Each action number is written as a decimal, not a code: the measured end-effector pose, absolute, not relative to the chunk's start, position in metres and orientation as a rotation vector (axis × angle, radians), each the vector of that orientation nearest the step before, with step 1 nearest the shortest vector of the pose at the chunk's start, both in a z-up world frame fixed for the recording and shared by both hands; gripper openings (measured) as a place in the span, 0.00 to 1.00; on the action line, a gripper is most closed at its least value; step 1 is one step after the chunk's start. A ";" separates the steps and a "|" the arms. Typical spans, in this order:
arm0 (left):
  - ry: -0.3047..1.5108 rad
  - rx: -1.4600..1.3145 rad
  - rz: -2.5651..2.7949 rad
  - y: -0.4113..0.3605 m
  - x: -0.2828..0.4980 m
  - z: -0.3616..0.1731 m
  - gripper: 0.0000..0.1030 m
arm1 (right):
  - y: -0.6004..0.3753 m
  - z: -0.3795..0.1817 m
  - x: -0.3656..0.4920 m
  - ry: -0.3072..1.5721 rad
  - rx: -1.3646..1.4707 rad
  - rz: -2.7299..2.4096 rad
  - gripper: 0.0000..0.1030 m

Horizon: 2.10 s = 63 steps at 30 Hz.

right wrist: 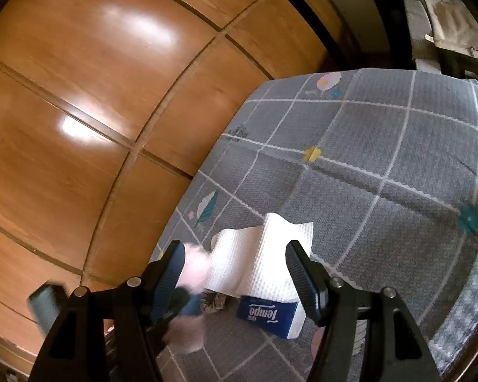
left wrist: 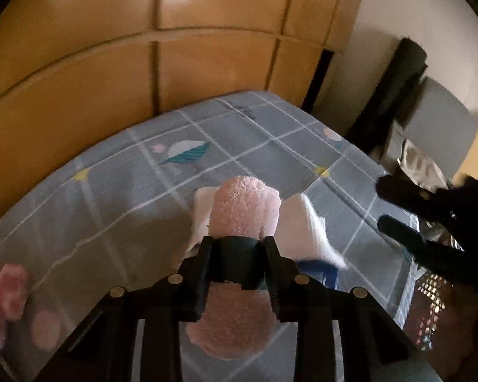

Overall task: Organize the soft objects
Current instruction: 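Grasp the pink rolled towel with blue band using the left tool, then lift the pink towel with the left tool while the right grasps the white paper towel, then carry the pink towel into the gold tray and open the left tool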

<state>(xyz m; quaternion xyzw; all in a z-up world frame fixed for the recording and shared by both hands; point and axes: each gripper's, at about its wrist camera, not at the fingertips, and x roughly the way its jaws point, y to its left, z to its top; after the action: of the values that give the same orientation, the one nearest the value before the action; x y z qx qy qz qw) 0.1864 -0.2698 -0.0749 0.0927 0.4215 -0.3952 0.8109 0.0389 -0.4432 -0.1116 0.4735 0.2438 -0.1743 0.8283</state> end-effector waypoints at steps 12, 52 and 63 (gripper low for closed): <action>1.026 0.168 -0.583 -0.155 0.136 -0.131 0.30 | -0.432 -0.124 0.089 0.794 0.859 -0.394 0.64; 1.039 0.155 -0.588 -0.147 0.133 -0.135 0.32 | -0.437 -0.172 0.173 1.034 0.621 -0.388 0.09; 0.991 0.101 -0.506 -0.150 0.209 -0.068 0.32 | -0.418 -0.171 0.184 1.054 0.422 -0.400 0.09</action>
<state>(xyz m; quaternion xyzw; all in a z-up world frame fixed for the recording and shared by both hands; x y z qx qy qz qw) 0.2094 -0.1498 -0.0683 0.0480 0.4702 -0.2402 0.8479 0.1838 -0.4180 -0.1711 0.1985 0.4959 -0.1883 0.8241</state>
